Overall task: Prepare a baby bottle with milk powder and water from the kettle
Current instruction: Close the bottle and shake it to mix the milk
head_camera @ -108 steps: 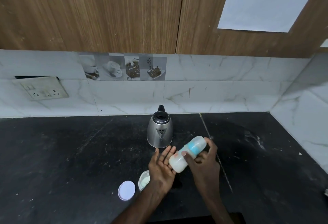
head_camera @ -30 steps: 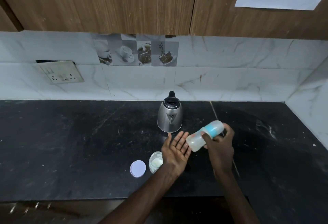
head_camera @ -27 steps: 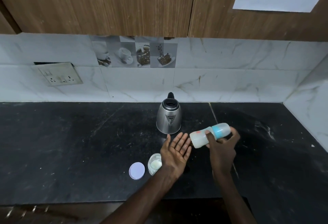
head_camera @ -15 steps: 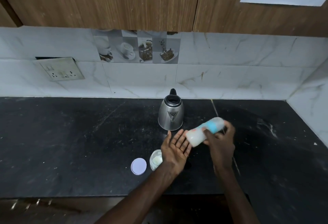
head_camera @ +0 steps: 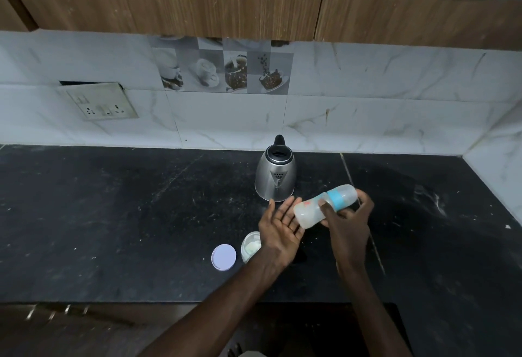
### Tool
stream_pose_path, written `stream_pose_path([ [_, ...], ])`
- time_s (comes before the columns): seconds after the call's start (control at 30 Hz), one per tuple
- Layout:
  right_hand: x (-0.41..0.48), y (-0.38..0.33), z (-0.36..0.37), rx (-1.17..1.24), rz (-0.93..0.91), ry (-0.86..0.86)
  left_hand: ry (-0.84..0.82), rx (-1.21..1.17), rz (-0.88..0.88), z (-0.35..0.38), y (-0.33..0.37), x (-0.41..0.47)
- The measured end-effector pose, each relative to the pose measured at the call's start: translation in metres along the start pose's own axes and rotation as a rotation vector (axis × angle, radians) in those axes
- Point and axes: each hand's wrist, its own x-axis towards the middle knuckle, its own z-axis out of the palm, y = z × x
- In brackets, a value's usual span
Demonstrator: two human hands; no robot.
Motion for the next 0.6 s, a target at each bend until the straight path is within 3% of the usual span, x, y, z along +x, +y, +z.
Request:
stream_pose_path([
  [0.13, -0.017, 0.014, 0.005, -0.174, -0.054, -0.171, -0.05, -0.057, -0.021, -0.002, 0.0, 0.003],
  [0.43, -0.011, 0.01, -0.004, -0.196, -0.16, -0.371, -0.091, -0.027, -0.027, -0.007, 0.002, 0.001],
  [0.53, 0.007, -0.009, -0.015, -0.17, -0.224, -0.294, -0.087, 0.017, -0.022, -0.005, 0.004, 0.001],
  [0.6, 0.015, -0.023, -0.021, -0.051, -0.226, -0.055, -0.071, 0.058, -0.014, -0.005, 0.005, 0.001],
])
